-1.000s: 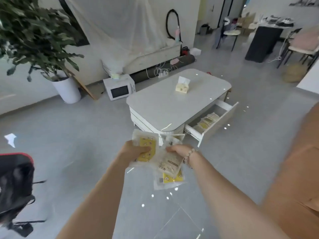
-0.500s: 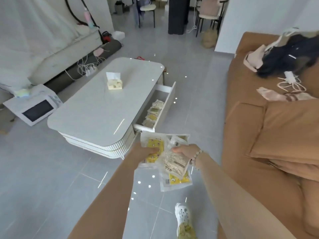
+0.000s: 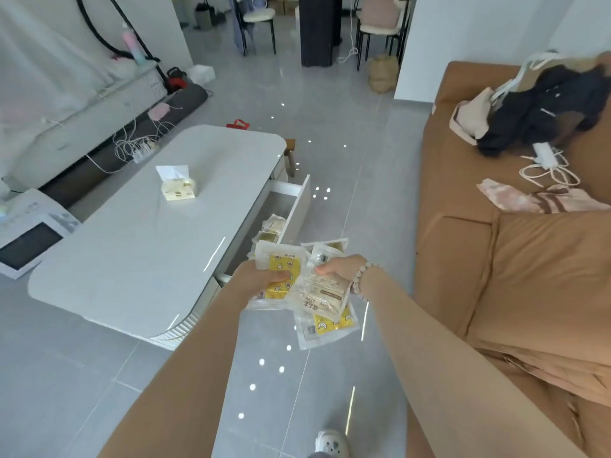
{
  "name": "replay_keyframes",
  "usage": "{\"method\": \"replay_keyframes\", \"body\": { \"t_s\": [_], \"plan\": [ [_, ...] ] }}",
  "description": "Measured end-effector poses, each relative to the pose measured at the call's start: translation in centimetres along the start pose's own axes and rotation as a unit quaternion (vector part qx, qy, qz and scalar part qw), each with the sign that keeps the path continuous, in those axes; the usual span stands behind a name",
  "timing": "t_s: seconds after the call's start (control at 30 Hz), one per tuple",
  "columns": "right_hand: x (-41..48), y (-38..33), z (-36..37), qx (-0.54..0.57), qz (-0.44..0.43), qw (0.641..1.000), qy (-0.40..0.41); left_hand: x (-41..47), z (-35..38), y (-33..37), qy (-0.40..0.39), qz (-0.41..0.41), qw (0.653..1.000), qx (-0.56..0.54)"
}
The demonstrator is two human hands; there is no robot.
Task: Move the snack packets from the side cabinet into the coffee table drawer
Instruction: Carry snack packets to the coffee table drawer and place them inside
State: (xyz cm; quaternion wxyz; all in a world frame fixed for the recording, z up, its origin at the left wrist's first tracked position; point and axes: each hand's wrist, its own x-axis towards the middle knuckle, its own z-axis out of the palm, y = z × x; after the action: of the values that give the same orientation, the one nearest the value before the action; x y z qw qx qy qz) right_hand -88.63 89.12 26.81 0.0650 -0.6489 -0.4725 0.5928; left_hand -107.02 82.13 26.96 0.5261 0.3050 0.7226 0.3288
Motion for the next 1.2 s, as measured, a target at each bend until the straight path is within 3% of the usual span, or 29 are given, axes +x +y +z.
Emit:
{"method": "replay_keyframes", "body": {
  "t_s": [0.37, 0.83, 1.2],
  "plan": [
    [8.3, -5.8, -1.8, -0.020, 0.018, 0.999, -0.022, 10.0, -0.4, 4.9, 0.003, -0.033, 0.999, 0.001],
    [25.7, -23.3, -1.6, -0.038, 0.023, 0.999, -0.027, 31.0, -7.7, 14.5, 0.004, -0.054, 0.998, -0.022],
    [33.4, -28.1, 0.6, -0.085, 0.077, 0.991, -0.074, 39.1, -11.7, 14.2, 0.029, -0.116, 0.992, -0.043]
  ]
}}
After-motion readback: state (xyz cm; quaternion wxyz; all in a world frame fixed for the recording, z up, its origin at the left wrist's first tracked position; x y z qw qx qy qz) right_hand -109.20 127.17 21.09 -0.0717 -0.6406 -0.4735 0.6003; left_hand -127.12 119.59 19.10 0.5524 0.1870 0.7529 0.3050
